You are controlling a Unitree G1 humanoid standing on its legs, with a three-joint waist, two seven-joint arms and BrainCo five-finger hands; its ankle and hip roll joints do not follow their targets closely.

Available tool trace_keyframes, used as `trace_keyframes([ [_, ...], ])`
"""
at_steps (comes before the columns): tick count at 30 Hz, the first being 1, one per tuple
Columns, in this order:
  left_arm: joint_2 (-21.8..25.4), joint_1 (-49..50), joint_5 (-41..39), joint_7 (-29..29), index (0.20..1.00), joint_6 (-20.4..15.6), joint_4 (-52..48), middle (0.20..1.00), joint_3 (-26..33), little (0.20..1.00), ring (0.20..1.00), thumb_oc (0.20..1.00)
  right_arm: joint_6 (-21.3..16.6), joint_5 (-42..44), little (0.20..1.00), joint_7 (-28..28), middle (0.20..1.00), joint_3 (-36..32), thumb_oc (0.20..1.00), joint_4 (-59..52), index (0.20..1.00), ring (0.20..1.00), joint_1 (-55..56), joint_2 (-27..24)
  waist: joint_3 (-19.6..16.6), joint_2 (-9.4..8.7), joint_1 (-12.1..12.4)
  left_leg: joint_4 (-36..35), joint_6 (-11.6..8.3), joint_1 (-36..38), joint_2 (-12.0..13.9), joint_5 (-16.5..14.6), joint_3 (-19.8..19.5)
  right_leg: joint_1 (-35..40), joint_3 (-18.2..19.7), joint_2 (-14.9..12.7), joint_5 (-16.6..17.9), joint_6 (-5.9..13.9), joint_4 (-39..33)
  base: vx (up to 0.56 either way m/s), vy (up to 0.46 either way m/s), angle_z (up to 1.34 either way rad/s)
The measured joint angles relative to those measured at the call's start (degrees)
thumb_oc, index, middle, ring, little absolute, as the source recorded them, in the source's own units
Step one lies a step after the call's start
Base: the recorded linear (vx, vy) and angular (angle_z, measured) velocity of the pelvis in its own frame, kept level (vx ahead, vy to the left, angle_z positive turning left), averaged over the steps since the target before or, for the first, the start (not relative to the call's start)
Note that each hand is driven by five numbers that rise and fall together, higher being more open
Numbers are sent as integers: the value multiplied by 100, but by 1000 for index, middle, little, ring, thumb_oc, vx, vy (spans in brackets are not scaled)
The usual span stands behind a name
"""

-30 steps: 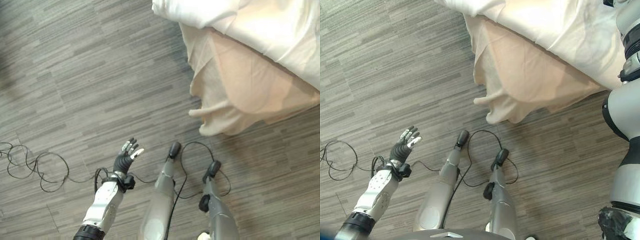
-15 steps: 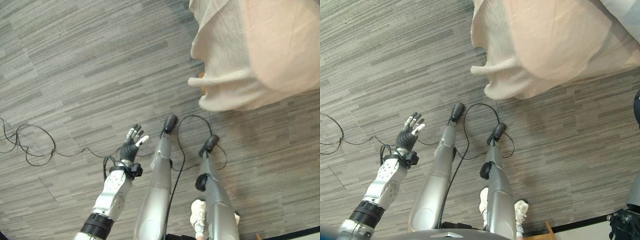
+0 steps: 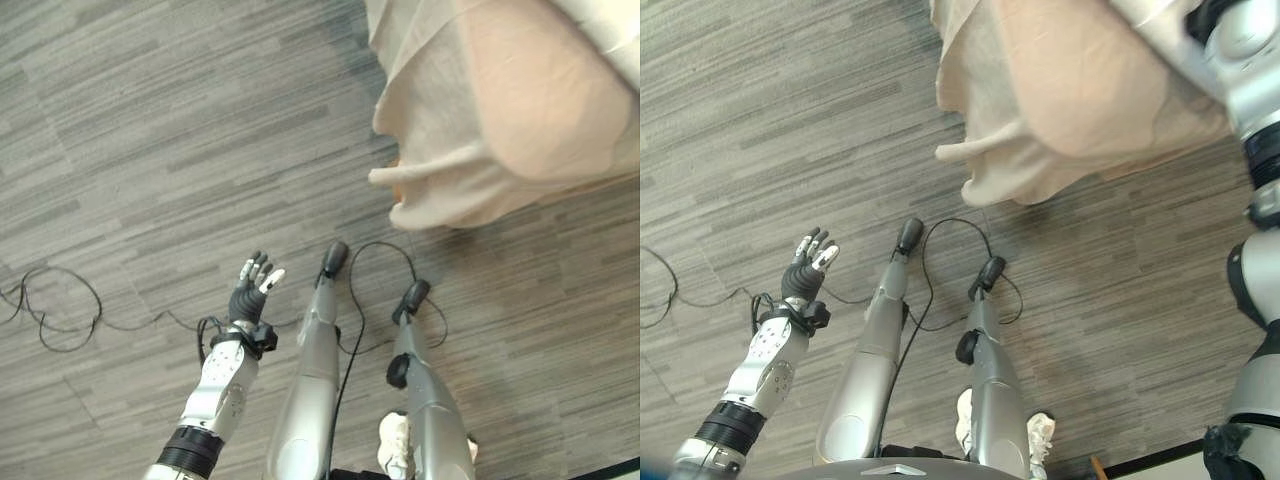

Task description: Making the bed.

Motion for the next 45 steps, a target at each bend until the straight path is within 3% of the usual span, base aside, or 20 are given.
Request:
trace_keyframes([
  [3, 35, 61, 42, -4, 1000, -9, 207, 1000, -86, 1000, 1000, 1000, 17, -1097, 200, 117, 200, -1156, 200, -1518, 200, 200, 1951, 522, -115, -155, -143, -141, -8, 381, 6, -12, 185, 228, 149, -28, -24, 24, -1, -22, 49, -17],
  [5, -2, 108, 64, -5, 1000, -9, 217, 1000, -163, 1000, 1000, 1000, -53, -1325, 200, 176, 200, -1278, 200, -1721, 200, 200, 2333, 888, -157, -187, -209, -154, -9, 463, 12, -14, 276, 272, 232, -20, -19, 22, 0, -24, 46, -21],
  [6, -61, 99, 172, -6, 1000, -4, 375, 1000, -230, 1000, 1000, 1000, -59, -1492, 200, 202, 200, -1387, 200, -1720, 200, 200, 2604, 1469, -202, -198, -333, -187, -22, 601, 22, -23, 337, 364, 276, -28, -23, 28, 0, -27, 44, -15],
  [11, -315, 106, 256, 17, 1000, 29, 766, 1000, -408, 1000, 1000, 1000, -226, -2186, 200, 247, 200, -1299, 200, -1392, 200, 200, 3353, 2918, -537, -149, -563, -266, -52, 899, 40, -48, 450, 574, 379, -58, -73, 93, -1, -15, 48, -10],
  [15, -492, 214, 257, 188, 1000, 24, 1086, 1000, -413, 1000, 1000, 1000, -187, -2633, 200, 233, 200, -954, 200, 148, 200, 200, 3668, 4154, -930, 39, -708, -409, -49, 1298, 37, -64, 559, 861, 452, -96, -100, 127, -2, -23, 51, -7],
  [16, -597, 226, 255, 229, 1000, 6, 1107, 1000, -455, 1000, 1000, 1000, 36, -2637, 200, 230, 200, -649, 200, 860, 200, 200, 3812, 4489, -1089, 231, -686, -451, -45, 1358, 19, -67, 546, 920, 433, -127, -133, 127, -1, -37, 51, 7],
  [20, -707, 205, 252, 233, 1000, -35, 1106, 1000, -563, 1000, 1000, 1000, 325, -2829, 200, 831, 200, 648, 200, 2225, 200, 200, 3899, 4805, -1167, 640, -462, -450, -22, 1352, 6, -48, 541, 921, 418, -155, -100, 134, 0, -54, 40, 4],
  [21, -714, 180, 250, 232, 1000, -37, 1093, 1000, -590, 1000, 1000, 1000, 349, -2832, 520, 1060, 520, 829, 520, 2486, 520, 520, 4111, 4874, -1131, 712, -374, -450, 14, 1351, -14, -22, 538, 921, 415, -144, -95, 125, 0, -50, 30, 4],
  [22, -716, 187, 249, 231, 1000, -51, 1072, 1000, -589, 1000, 1000, 1000, 361, -2823, 1000, 1179, 1000, 867, 1000, 2643, 1000, 1000, 4293, 4962, -1091, 779, -315, -457, 40, 1347, -13, -2, 520, 926, 394, -132, -94, 123, 0, -37, 24, 7],
  [24, -731, 199, 232, 234, 1000, -55, 1107, 1000, -536, 1000, 1000, 1000, 365, -2745, 1000, 1392, 1000, 918, 1000, 2916, 1000, 1000, 4899, 5144, -869, 965, -251, -454, 58, 1350, -6, 11, 505, 945, 371, -125, -70, 90, 0, -28, 29, 5],
  [29, -732, -78, 210, 222, 1000, 21, 1094, 1000, -491, 1000, 1000, 1000, 434, -2284, 1000, 1555, 1000, 544, 1000, 3386, 1000, 1000, 4988, 5095, -537, 991, -277, -471, 70, 1601, -2, 20, 531, 1168, 401, -110, -56, 72, 1, -13, 30, -3],
  [32, -711, -157, 211, 146, 1000, 23, 978, 1000, -331, 1000, 1000, 1000, 521, -1965, 1000, 1637, 1000, 1, 1000, 3788, 1000, 1000, 4914, 4570, -510, 973, -297, -649, 55, 1949, 25, 12, 562, 1414, 433, -150, -124, 137, 0, 0, 17, -4],
  [36, -538, -100, 191, -23, 1000, 35, 946, 1000, 231, 1000, 1000, 1000, 464, -1122, 1000, 1757, 1000, -1839, 1000, 4097, 1000, 1000, 5402, 3363, -510, 975, -446, -807, 105, 2427, -15, 36, 690, 1773, 522, -201, -146, 166, 0, 20, 37, -7],
  [38, -374, 271, 134, -114, 1000, 29, 680, 1000, 754, 1000, 1000, 1000, 341, -64, 1000, 1816, 1000, -3641, 1000, 3871, 1000, 1000, 5949, 2539, -521, 985, -718, -858, 153, 2642, -47, 15, 741, 1937, 576, -262, -176, 181, 0, 24, 30, -13],
  [39, -410, 372, 81, -109, 1000, 26, 672, 1000, 967, 1000, 1000, 1000, 356, 154, 1000, 1739, 1000, -3971, 1000, 3898, 1000, 1000, 6057, 2280, -531, 992, -777, -863, 174, 2699, -51, 1, 780, 1976, 607, -268, -177, 182, 0, 14, 19, -19],
  [41, -311, 601, -75, -142, 1000, 38, 572, 1000, 1144, 1000, 1000, 1000, 410, 1130, 1000, 1811, 1000, -4944, 1000, 3204, 1000, 1000, 6544, 1577, -542, 977, -1035, -862, 182, 2784, -45, -8, 840, 2040, 670, -233, -174, 180, 1, 45, 36, -18],
  [42, -422, 787, -88, -89, 1000, 36, 458, 1000, 1334, 1000, 1000, 1000, 645, 1551, 1000, 1336, 1000, -6270, 1000, 1114, 1000, 1000, 7267, 1528, -539, 998, -1220, -860, 204, 2822, -27, -23, 909, 2041, 767, -210, -204, 219, -3, 50, 14, -28],
  [43, -527, 940, -106, -10, 1000, 8, 329, 1000, 1572, 1000, 1000, 1000, 422, 1616, 1000, 948, 1000, -6707, 1000, -274, 1000, 1000, 7667, 1762, -574, 985, -1304, -860, 197, 2827, 0, -32, 988, 1998, 814, -214, -173, 178, -1, 14, -5, -48],
  [44, -601, 1054, -256, 39, 1000, -26, 335, 1000, 1596, 1000, 1000, 1000, 31, 1546, 1000, 474, 1000, -6607, 1000, -1549, 1000, 1000, 7775, 1821, -607, 939, -1478, -849, 179, 2889, 43, -87, 1094, 2013, 925, -137, -183, 189, -1, -4, 3, -46],
  [45, -648, 970, -288, 43, 1000, -32, 317, 1000, 1503, 1000, 1000, 1000, -115, 1492, 1000, 300, 1000, -6474, 1000, -1660, 1000, 1000, 7687, 1873, -642, 904, -1490, -843, 159, 2889, 64, -102, 1130, 2006, 924, -130, -180, 183, -1, -11, 9, -34],
])
